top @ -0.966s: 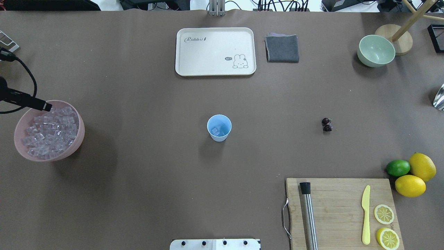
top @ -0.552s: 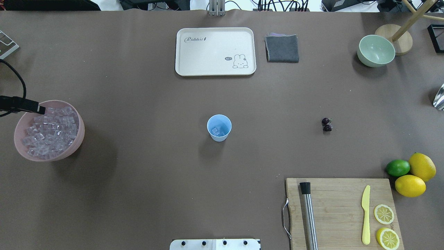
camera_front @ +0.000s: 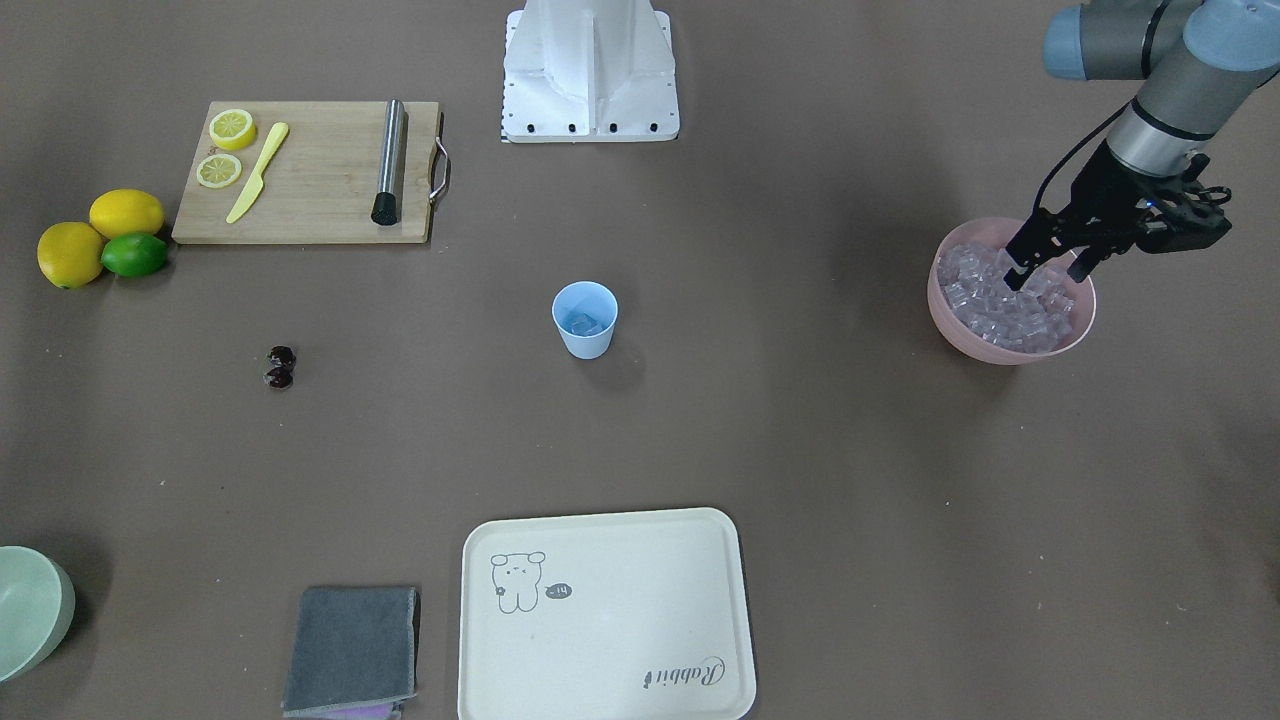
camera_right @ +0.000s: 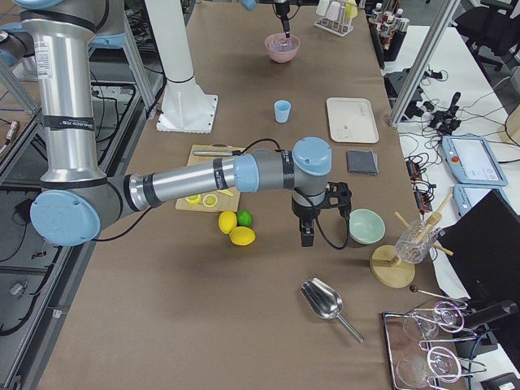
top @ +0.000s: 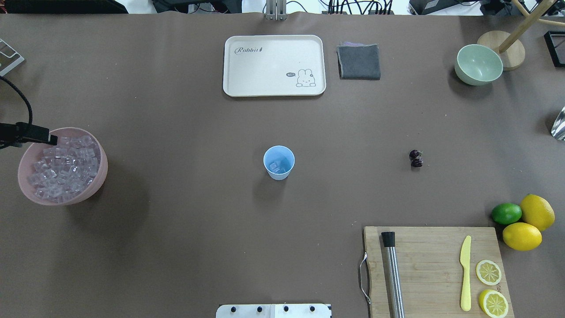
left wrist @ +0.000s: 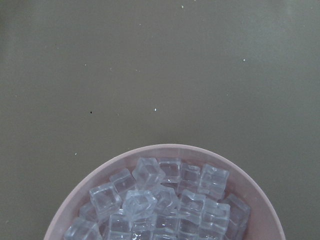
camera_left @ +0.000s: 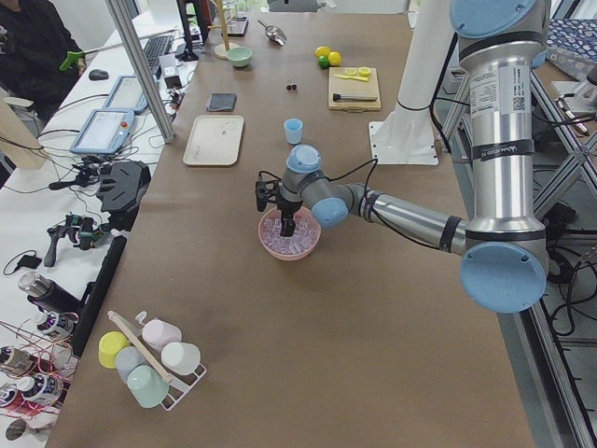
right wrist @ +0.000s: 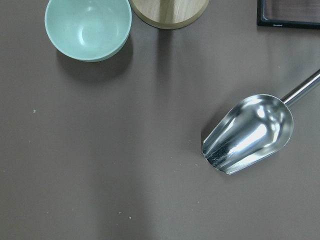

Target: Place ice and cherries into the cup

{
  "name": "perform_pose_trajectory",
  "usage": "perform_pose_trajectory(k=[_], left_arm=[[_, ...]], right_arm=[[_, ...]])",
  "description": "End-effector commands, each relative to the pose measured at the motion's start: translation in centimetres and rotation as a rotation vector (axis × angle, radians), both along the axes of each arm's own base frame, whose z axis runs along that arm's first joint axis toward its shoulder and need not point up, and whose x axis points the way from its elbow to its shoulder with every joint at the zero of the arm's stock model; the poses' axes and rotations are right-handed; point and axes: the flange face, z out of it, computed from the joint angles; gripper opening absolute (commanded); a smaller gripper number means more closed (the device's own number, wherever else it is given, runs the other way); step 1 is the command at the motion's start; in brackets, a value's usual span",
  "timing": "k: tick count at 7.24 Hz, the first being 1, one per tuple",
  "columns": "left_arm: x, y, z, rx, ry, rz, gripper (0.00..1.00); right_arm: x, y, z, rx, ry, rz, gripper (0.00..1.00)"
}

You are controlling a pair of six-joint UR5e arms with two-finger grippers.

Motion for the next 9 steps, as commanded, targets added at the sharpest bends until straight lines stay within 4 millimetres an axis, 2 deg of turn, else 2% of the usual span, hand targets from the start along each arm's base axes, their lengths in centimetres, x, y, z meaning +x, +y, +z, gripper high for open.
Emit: perform_pose_trajectory(k=[1, 3, 4, 7, 8, 9], left_arm=[[2.0, 0.8, 0.1, -0.109, -0.027, -0.136, 0.97], [3.2, 1.9, -0.6, -0.179, -0.043, -0.169, 0.97], [4.0, 2.6, -0.3, -0.19, -0.051, -0.181, 0.97], [7.5, 4.7, -0.1, -0.223, -0.061, -0.197, 0.96], [7.5, 5.1, 0.2, -0.226, -0.068, -0.192, 0.93], [7.6, 5.3, 0.5, -0.229, -0.072, -0.187, 0.82]], right_arm=[[0.0, -0.3, -0.5, 0.01, 0.0, 0.0, 1.0], [-0.2, -0.4, -0.8, 0.029, 0.0, -0.004, 1.0], [-0.4, -0.5, -1.1, 0.034, -0.001, -0.007, 1.0], [-0.5, -0.7, -1.2, 0.037, 0.004, -0.009, 1.0], [-0.5, -0.7, -1.2, 0.037, 0.004, -0.009, 1.0], [-0.5, -0.7, -1.3, 0.039, 0.004, -0.009, 1.0]])
